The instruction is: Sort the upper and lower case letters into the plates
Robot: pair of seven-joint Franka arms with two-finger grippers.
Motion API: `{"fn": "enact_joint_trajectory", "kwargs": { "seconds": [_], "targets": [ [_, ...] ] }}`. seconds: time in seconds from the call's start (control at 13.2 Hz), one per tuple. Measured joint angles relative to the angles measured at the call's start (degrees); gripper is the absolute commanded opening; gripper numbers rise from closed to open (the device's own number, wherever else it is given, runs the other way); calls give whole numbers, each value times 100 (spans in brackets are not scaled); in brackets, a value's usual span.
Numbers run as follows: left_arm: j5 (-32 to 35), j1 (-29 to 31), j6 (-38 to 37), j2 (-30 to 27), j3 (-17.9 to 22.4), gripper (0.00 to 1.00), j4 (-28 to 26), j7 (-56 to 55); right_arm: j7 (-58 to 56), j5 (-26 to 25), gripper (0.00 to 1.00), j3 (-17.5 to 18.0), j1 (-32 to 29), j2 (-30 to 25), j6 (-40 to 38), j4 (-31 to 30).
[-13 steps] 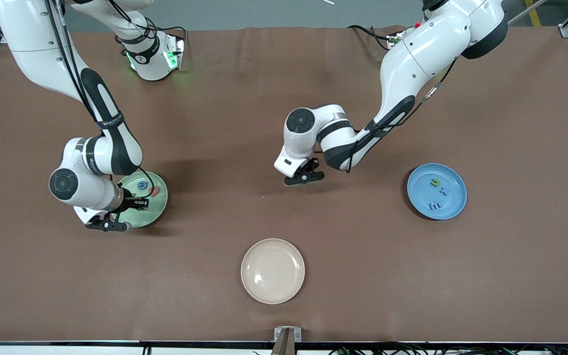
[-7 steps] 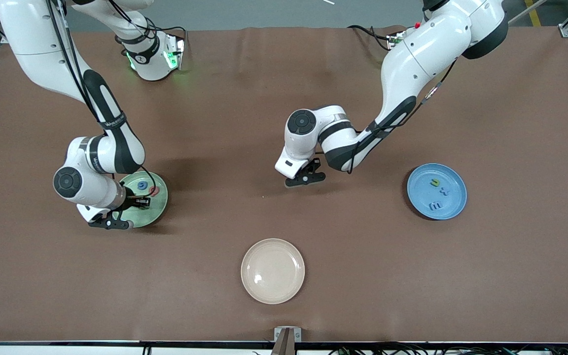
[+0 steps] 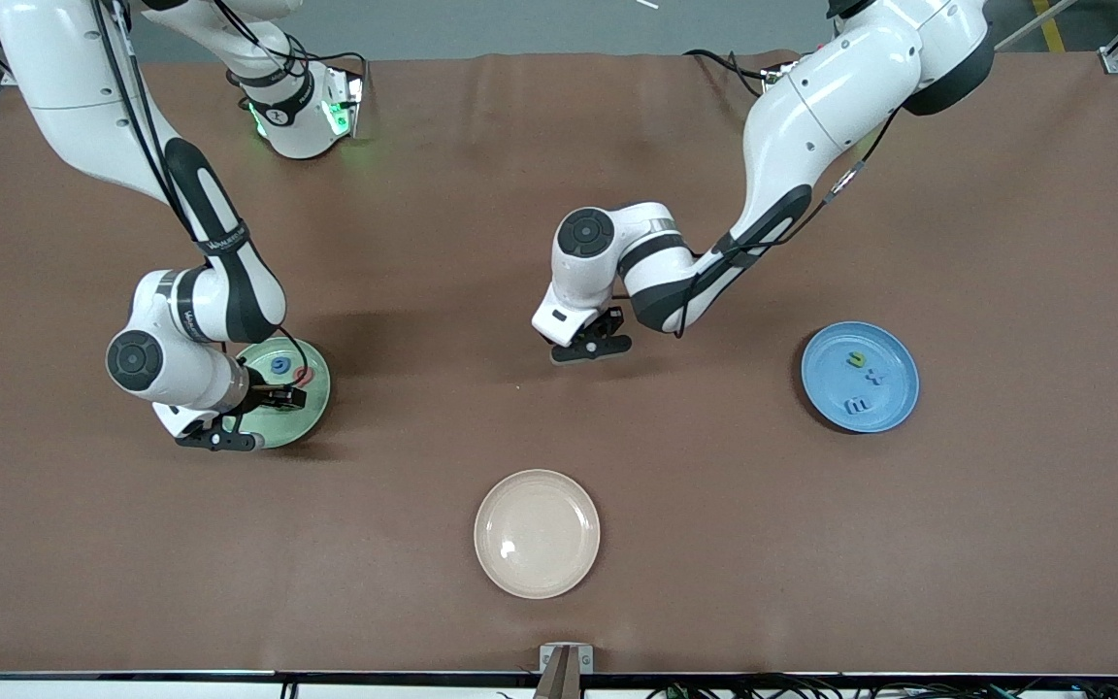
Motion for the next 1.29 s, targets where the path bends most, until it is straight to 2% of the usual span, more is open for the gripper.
{"fn": "enact_joint_trajectory", "kwargs": {
  "seconds": [0.45, 0.61, 0.76, 0.91, 0.99, 1.29],
  "targets": [
    [0, -41, -54, -1, 1, 53, -55, 424, -248, -6, 100, -69, -111, -257, -2588, 1710],
    [0, -14, -57, -1, 2, 60, -66, 442, -326, -36, 100, -83, -295, -367, -2965, 2083],
    [0, 18, -64, -5, 1, 77, -65, 449, -366, -268, 100, -84, -373, -546, -3102, 2231],
    [0, 43, -66, -10, -1, 79, -62, 460, -366, -470, 100, -60, -355, -803, -3241, 2281],
    [0, 48, -66, -11, -8, 85, -60, 461, -366, -507, 100, -47, -349, -940, -3333, 2322],
    [0, 41, -131, -13, -34, 85, -67, 461, -366, -572, 100, -58, -366, -1230, -4439, 3040]
  ]
}}
